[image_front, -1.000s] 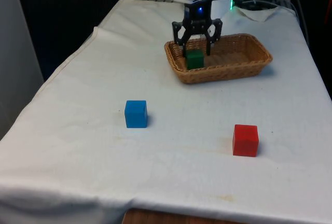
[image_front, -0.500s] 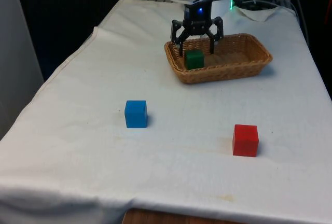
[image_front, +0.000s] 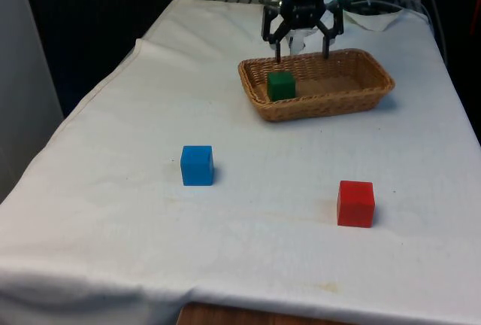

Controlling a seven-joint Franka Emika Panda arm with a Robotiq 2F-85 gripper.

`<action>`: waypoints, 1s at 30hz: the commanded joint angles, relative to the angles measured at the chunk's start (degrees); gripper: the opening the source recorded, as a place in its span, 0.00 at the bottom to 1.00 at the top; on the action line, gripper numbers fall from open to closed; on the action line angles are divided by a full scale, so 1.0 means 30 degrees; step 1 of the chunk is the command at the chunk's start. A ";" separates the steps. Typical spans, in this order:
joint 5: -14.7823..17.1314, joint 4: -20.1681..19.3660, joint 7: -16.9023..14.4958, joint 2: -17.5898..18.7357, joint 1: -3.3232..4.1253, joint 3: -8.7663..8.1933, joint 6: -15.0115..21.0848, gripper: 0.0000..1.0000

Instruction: Pick up exactly two blocks and place them into the basket.

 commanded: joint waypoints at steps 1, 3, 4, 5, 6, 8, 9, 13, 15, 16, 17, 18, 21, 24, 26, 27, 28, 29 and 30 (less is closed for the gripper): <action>-0.0707 0.0191 0.0726 -0.0057 0.0000 -0.0019 -0.0210 1.00; -0.0879 0.0325 0.1050 -0.0248 0.0000 0.0095 -0.0401 1.00; -0.0936 0.0401 0.1222 -0.0306 0.0000 0.0172 -0.0458 1.00; -0.0993 0.0477 0.1337 -0.0382 0.0000 0.0229 -0.0535 1.00; -0.0974 0.0535 0.1432 -0.0439 0.0000 0.0286 -0.0573 1.00; -0.0898 0.0630 0.1585 -0.0497 0.0000 0.0401 -0.0573 1.00; -0.0802 0.0745 0.1719 -0.0516 0.0000 0.0497 -0.0554 1.00; -0.0688 0.0936 0.1910 -0.0497 0.0038 0.0668 -0.0573 1.00; -0.0611 0.1127 0.2024 -0.0439 0.0057 0.0802 -0.0611 1.00; -0.0535 0.1280 0.2139 -0.0401 0.0057 0.0917 -0.0611 1.00; -0.0535 0.1280 0.2139 -0.0401 0.0057 0.0917 -0.0611 1.00; -0.0477 0.1394 0.2177 -0.0344 0.0076 0.0993 -0.0630 1.00; -0.0458 0.1490 0.2196 -0.0344 0.0019 0.1108 -0.0554 1.00; -0.0115 0.2082 0.2273 -0.0038 0.0095 0.1356 -0.0726 1.00; 0.0153 0.2521 0.2215 0.0191 0.0095 0.1509 -0.0783 1.00; 0.0248 0.2655 0.2196 0.0267 0.0095 0.1547 -0.0802 1.00; 0.0363 0.2827 0.2177 0.0382 0.0095 0.1604 -0.0840 1.00; 0.0458 0.2998 0.2177 0.0458 0.0095 0.1662 -0.0879 1.00; 0.0095 0.2807 0.2273 0.0382 0.0038 0.1566 -0.0707 1.00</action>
